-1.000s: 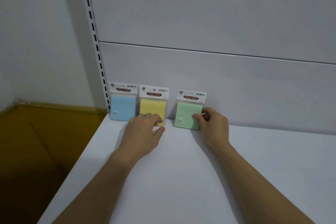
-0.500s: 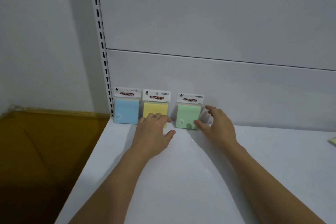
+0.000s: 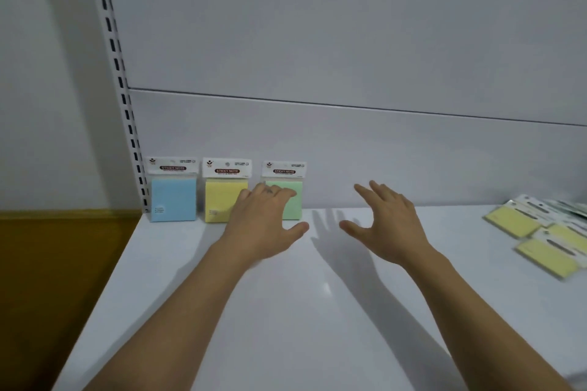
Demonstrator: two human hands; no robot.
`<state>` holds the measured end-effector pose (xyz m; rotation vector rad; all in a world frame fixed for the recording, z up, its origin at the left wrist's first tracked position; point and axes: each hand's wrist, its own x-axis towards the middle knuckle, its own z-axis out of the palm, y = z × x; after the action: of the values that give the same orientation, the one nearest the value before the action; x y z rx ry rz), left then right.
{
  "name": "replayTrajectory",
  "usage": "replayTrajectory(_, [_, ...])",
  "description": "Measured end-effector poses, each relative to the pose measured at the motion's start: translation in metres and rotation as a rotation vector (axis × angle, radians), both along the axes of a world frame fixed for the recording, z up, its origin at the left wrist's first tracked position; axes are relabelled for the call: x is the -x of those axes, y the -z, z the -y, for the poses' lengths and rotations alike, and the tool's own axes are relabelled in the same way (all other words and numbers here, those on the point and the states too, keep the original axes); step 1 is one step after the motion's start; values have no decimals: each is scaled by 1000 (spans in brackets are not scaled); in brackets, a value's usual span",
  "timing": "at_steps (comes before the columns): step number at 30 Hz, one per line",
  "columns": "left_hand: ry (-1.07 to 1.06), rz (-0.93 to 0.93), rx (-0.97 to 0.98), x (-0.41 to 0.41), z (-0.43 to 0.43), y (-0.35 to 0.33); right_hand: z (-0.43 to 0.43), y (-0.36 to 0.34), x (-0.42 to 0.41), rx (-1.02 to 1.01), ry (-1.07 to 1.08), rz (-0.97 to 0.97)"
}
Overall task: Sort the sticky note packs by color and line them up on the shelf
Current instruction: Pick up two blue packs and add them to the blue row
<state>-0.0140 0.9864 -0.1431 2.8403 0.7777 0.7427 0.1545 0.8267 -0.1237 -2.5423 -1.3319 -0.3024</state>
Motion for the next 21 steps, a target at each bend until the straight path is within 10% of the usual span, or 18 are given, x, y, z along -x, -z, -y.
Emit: replayTrajectory(21, [477, -120, -89, -247, 253, -34, 303, -3, -161, -150, 437, -109])
